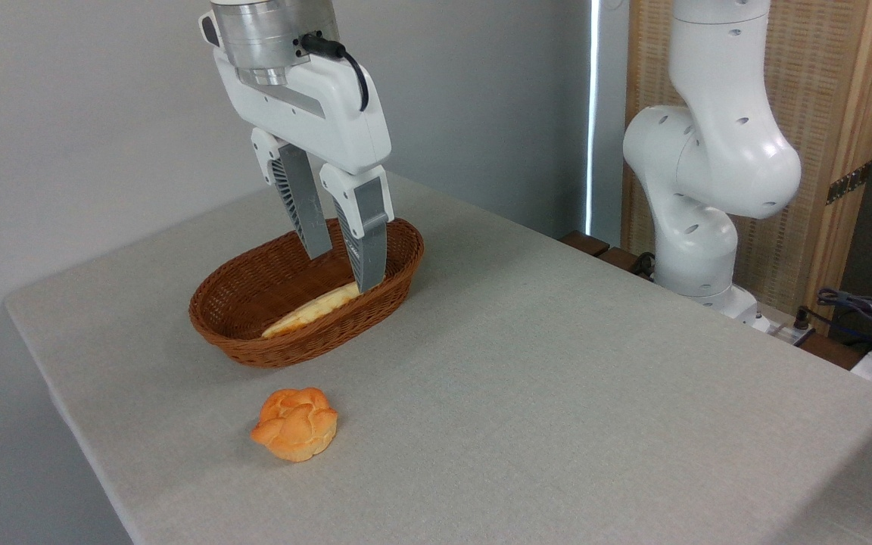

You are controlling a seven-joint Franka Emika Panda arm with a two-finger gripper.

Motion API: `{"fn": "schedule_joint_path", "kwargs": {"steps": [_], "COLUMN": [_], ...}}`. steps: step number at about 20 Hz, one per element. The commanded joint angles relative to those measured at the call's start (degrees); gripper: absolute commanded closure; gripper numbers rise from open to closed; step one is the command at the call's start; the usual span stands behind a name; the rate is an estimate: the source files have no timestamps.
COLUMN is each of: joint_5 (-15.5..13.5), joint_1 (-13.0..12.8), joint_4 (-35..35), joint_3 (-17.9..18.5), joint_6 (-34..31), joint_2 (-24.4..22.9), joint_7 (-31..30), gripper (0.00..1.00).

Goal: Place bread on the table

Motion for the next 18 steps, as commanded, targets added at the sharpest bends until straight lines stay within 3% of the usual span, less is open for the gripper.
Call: {"fn": "schedule_joint_path", "kwargs": {"steps": [1,18], "joint_5": [-0.4,-0.9], "joint_1": [-0.2,-0.4], "joint_4": [0.5,-1.9], "joint_3": [0.7,0.1], "joint_6": [-0.6,0.1], "joint_2": [0.1,-0.7], "joint_7": [0.4,-0.2], "gripper": [0.00,0.00]}}
